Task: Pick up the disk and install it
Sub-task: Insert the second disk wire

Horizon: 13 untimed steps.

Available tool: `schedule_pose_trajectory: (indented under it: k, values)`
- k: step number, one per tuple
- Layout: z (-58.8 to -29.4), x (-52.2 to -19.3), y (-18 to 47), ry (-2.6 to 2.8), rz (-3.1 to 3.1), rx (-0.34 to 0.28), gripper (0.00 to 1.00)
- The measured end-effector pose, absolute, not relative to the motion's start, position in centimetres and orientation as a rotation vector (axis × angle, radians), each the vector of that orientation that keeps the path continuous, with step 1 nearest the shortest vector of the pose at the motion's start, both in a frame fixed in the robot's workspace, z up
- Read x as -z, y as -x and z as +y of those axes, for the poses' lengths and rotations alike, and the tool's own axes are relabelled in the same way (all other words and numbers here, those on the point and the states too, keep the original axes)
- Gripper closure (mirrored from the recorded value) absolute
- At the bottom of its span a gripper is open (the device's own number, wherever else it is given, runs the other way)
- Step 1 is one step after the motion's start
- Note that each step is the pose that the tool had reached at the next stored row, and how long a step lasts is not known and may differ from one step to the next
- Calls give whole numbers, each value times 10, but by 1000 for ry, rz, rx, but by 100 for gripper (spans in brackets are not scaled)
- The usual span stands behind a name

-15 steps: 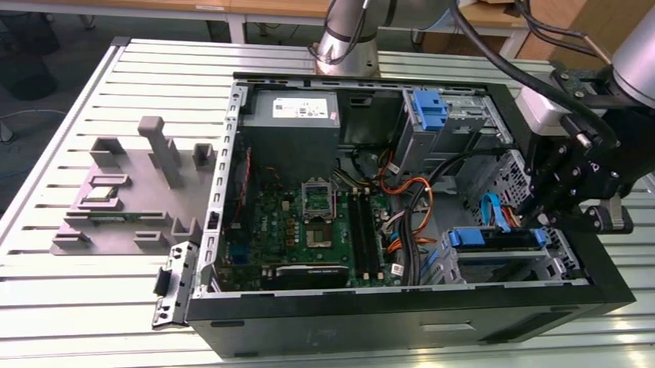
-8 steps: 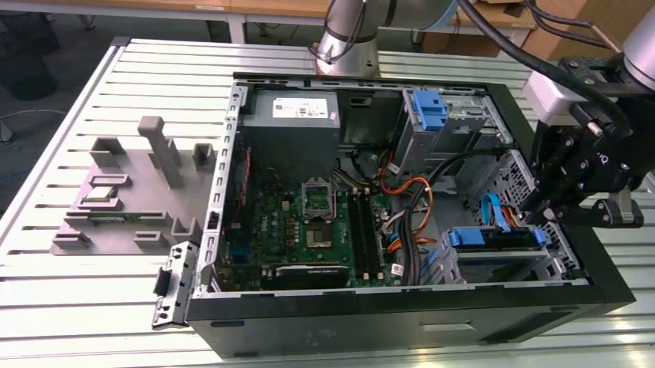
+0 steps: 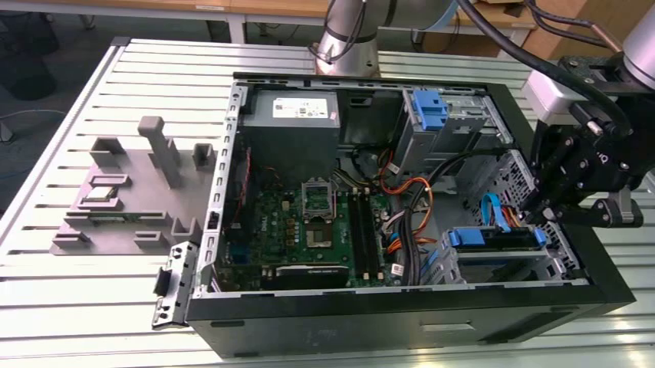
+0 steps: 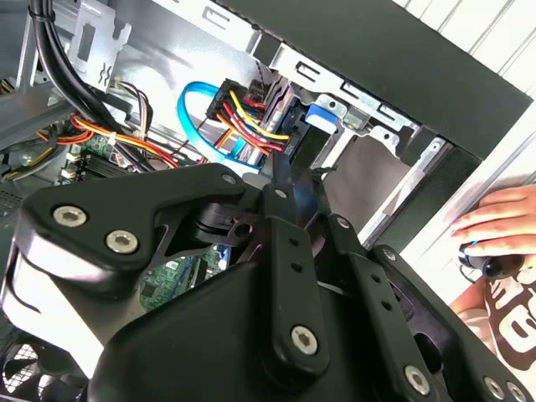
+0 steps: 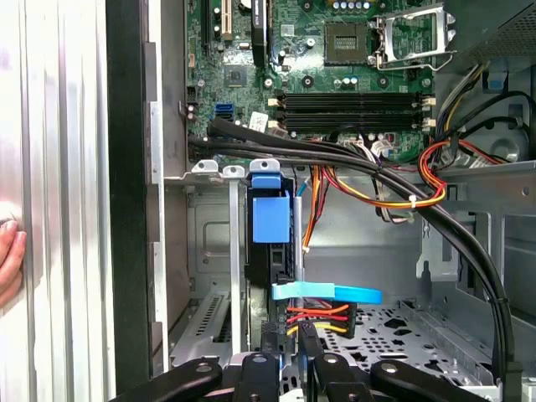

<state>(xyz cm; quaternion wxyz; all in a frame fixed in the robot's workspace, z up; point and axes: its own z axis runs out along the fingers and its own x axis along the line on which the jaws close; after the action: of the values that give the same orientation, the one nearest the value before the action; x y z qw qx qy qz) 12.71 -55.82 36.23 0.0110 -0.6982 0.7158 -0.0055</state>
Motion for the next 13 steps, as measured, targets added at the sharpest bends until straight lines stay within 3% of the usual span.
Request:
schedule_pose_trajectory:
  k: [13]
  values:
    - [-558, -363, -122, 2176, 2234, 17, 76]
